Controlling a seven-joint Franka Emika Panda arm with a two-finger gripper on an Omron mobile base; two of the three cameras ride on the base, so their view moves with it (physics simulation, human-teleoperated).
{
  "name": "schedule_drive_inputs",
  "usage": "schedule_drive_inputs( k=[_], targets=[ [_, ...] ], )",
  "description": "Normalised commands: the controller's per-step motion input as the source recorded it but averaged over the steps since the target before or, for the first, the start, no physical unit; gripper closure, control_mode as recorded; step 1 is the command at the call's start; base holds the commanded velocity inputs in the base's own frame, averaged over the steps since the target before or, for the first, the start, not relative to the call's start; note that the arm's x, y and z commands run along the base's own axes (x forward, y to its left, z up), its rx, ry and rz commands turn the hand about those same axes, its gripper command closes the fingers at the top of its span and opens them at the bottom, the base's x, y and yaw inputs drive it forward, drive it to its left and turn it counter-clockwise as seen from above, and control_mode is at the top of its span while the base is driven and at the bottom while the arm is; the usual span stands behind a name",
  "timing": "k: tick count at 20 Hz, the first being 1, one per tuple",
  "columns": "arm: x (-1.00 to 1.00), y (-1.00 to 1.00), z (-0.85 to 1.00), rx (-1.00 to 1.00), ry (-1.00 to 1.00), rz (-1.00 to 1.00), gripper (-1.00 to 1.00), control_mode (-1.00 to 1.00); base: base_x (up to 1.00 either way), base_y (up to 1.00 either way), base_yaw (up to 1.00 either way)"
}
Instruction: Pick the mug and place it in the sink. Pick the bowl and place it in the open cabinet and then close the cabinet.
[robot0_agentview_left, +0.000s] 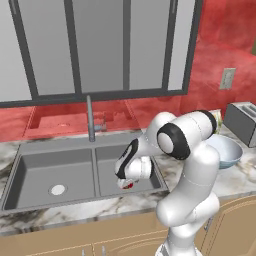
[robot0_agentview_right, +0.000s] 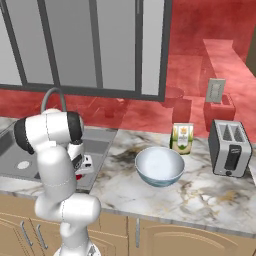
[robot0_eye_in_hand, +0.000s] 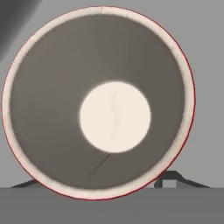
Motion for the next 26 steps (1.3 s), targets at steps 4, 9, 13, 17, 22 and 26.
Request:
schedule_drive_inputs(
  k=[4,9,13,17,22,26],
  targets=[
    [-0.02,0.0,0.13,0.0,-0.01,-0.01,-1.0,-1.0,0.0,0.0,0.0],
    [-0.09,0.0,0.32,0.0,0.0,-0.02,-1.0,-1.0,0.0,0.0,0.0],
    [-0.23,0.0,0.5,0.0,0.0,-0.06,-1.0,-1.0,0.0,0.0,0.0],
    [-0.3,0.0,0.64,0.0,0.0,-0.11,-1.0,-1.0,0.0,0.0,0.0],
    [-0.2,-0.01,0.73,0.0,0.02,-0.1,-1.0,-1.0,0.0,0.0,0.0],
    [-0.01,0.0,0.86,0.0,0.0,-0.09,-1.0,-1.0,0.0,0.0,0.0]
  ],
)
